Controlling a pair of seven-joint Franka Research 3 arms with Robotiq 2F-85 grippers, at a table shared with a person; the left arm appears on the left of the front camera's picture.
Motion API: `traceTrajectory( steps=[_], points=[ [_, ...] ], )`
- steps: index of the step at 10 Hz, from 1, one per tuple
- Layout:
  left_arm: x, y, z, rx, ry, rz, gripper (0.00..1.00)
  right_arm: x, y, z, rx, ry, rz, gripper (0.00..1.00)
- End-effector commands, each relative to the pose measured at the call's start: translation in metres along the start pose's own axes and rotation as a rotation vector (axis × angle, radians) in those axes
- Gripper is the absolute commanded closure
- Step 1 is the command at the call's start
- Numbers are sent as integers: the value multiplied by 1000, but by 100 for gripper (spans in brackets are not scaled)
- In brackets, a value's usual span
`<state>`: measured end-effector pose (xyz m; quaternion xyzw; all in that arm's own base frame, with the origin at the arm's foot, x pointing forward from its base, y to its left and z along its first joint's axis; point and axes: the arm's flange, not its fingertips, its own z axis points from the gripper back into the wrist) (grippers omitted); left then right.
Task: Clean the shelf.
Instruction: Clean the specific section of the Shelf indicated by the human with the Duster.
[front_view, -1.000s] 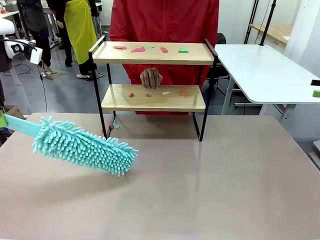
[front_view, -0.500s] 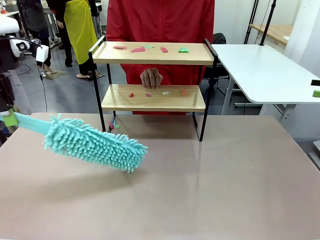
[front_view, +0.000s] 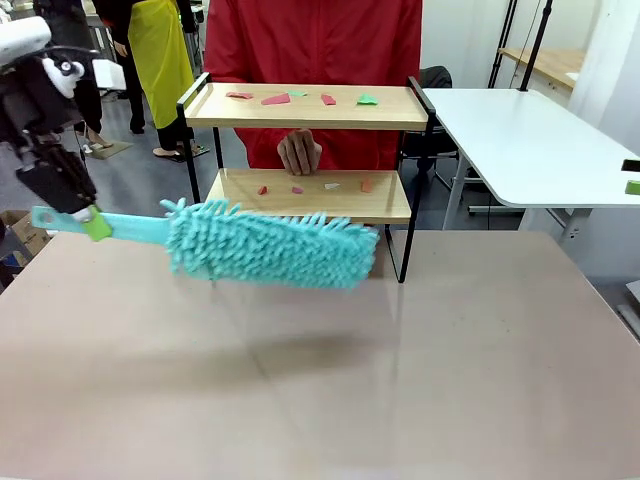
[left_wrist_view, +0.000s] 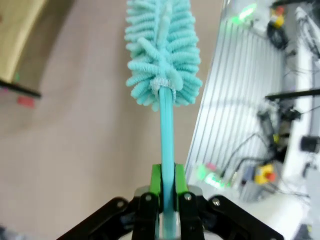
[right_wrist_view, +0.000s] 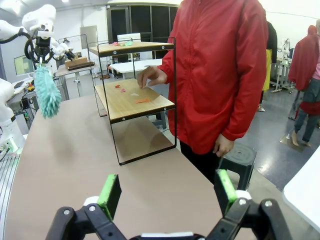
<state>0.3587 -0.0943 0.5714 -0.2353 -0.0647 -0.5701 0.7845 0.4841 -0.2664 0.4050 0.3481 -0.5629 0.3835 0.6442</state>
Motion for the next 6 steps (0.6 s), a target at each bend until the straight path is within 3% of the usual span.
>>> traceTrajectory(
  steps=[1,4,6],
  points=[
    [23,-15,-14,-18,-165,69,87,4,1,-1,1,0,7,0],
    [66,-51,-23,-23,-235,207,87,4,1,-1,1,0,7,0],
    [93,-64,-30,-37,-194,340,87,4,1,-1,1,0,7,0]
  ],
)
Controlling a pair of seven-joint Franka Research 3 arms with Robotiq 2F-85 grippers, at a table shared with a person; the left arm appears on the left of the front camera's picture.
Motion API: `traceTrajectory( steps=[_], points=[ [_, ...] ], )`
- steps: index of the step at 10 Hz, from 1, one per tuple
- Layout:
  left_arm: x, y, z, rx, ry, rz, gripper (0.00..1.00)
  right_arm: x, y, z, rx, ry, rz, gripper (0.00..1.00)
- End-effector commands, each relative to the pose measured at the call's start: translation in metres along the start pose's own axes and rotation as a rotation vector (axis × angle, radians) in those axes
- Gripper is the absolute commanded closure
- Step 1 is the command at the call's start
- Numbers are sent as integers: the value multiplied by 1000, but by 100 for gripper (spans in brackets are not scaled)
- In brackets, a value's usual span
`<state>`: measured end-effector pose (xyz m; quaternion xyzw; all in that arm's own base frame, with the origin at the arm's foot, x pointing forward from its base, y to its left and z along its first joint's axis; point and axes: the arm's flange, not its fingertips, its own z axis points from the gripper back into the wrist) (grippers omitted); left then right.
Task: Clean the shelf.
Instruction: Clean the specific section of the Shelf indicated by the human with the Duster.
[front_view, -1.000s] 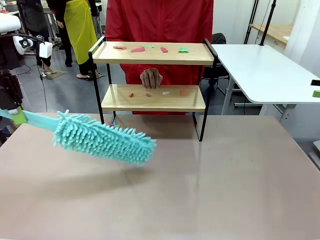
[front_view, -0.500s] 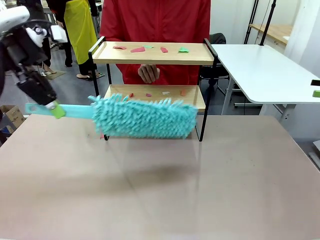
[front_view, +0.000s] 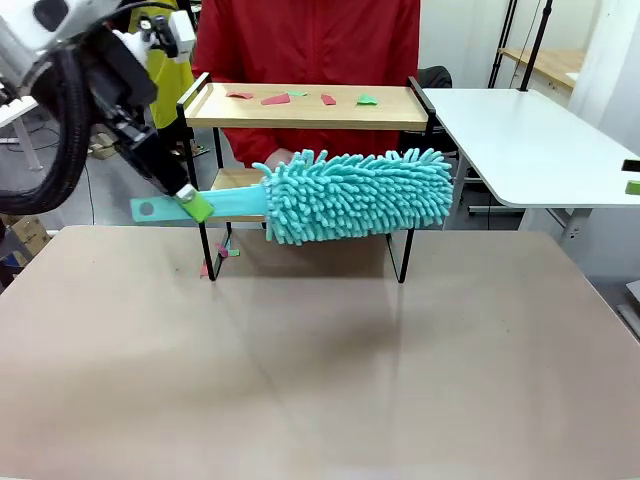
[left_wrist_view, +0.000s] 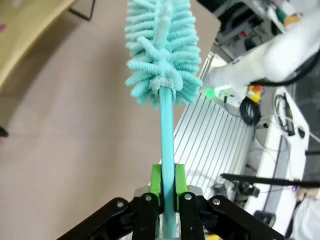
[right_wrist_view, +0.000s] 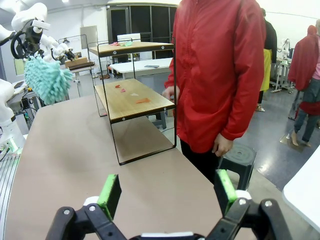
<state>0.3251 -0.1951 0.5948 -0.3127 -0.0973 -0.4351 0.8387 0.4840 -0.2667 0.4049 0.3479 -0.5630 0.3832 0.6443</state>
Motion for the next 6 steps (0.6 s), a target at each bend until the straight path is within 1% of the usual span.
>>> traceTrajectory(
  steps=[1,2,3,4,6],
  points=[
    [12,-8,-6,33,18,131,87,4,1,-1,2,1,8,0],
    [17,-11,-7,64,35,156,87,4,1,-1,2,1,8,0],
    [21,-15,-6,85,28,176,87,4,1,-1,2,1,8,0],
    [28,-21,-9,140,18,243,87,4,1,-1,2,1,8,0],
    [46,-31,-17,215,2,291,87,4,1,-1,2,1,8,0]
  ],
)
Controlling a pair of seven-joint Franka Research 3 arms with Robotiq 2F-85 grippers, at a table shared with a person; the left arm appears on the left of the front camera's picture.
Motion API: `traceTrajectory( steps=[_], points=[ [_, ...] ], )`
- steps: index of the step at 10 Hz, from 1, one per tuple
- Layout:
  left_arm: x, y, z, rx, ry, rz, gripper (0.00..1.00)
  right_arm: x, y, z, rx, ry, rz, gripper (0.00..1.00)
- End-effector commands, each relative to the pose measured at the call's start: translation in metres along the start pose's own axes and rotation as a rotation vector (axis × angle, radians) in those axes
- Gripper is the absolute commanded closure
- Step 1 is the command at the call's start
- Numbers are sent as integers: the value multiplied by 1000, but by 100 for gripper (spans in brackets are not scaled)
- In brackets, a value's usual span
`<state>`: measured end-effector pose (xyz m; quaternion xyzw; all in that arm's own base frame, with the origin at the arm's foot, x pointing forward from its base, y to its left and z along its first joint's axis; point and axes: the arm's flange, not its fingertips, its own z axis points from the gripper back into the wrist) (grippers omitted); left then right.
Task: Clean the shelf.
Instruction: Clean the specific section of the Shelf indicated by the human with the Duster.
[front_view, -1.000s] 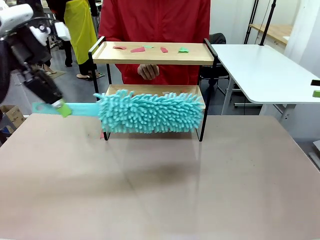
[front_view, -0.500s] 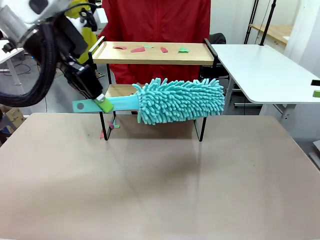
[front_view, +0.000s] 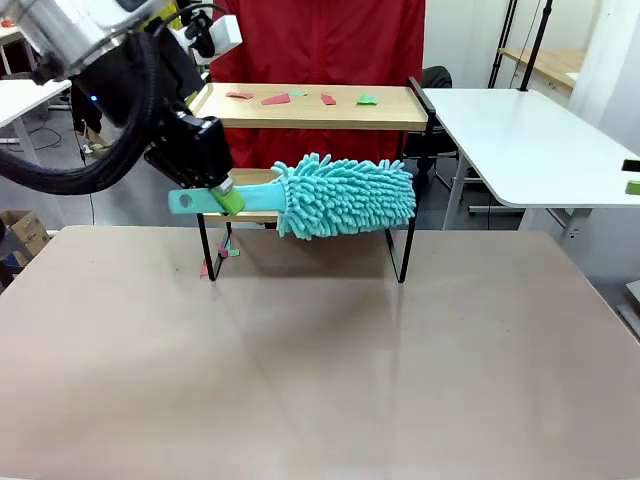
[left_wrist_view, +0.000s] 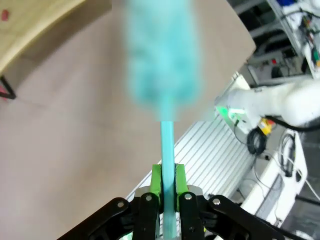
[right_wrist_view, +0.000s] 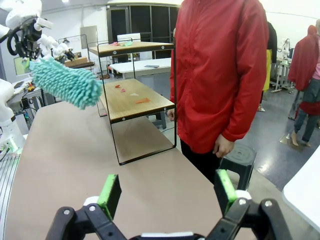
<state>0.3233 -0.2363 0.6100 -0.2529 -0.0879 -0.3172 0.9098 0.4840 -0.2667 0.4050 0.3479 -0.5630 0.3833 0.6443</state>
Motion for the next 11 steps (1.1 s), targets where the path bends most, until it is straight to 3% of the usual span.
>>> traceTrajectory(
  steps=[1,3,7,10,11],
  points=[
    [22,-16,-7,82,-4,43,87,4,1,-1,2,1,8,0],
    [45,-36,-24,135,-37,69,87,4,1,-1,2,1,8,0],
    [77,-73,-56,373,-95,181,87,4,1,-1,2,1,8,0],
    [104,-98,-81,445,-179,201,87,4,1,-1,2,1,8,0],
    [110,-99,-89,452,-150,195,87,4,1,-1,2,1,8,0]
  ],
)
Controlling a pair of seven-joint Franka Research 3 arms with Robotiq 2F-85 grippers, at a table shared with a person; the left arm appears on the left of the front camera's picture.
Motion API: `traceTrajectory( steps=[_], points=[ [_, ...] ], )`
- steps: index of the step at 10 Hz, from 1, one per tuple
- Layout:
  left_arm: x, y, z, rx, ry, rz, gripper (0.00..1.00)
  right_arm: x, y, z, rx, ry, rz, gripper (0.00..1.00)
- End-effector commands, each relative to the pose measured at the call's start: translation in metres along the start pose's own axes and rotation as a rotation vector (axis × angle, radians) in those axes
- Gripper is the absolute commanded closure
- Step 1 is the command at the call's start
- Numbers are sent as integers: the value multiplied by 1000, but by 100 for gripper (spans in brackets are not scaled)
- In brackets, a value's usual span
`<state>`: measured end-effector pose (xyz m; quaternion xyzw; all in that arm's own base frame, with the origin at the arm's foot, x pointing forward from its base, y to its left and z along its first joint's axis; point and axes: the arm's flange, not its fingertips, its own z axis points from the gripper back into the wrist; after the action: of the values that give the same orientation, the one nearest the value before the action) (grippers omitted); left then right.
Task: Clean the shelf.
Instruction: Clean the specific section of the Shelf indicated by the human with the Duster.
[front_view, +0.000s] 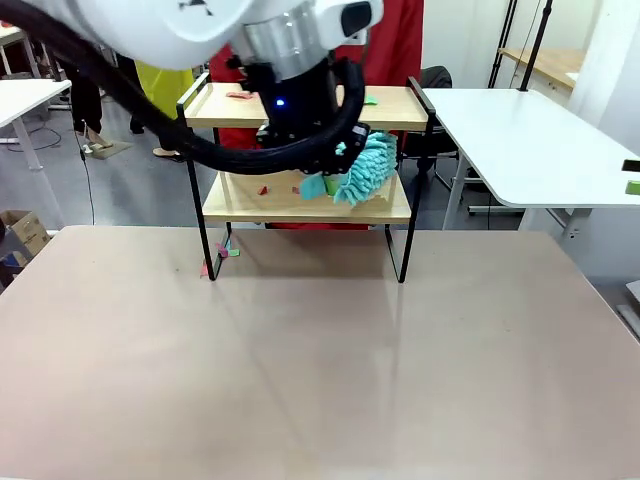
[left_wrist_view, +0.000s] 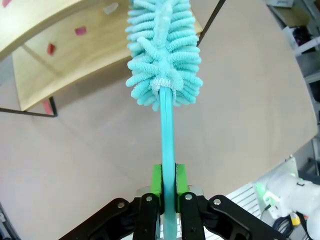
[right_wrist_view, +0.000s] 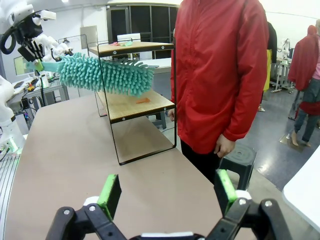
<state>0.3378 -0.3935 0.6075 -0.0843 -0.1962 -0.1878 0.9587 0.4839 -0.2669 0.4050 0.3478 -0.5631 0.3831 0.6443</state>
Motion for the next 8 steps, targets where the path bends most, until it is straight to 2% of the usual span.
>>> traceTrajectory(
  steps=[1,5,8],
  points=[
    [18,-15,-12,66,-31,55,87,4,1,-2,2,1,8,0],
    [43,-45,-43,124,-70,86,87,4,1,-2,2,1,8,0],
    [50,-57,-60,121,-75,144,87,4,1,-2,2,1,8,0]
  ],
)
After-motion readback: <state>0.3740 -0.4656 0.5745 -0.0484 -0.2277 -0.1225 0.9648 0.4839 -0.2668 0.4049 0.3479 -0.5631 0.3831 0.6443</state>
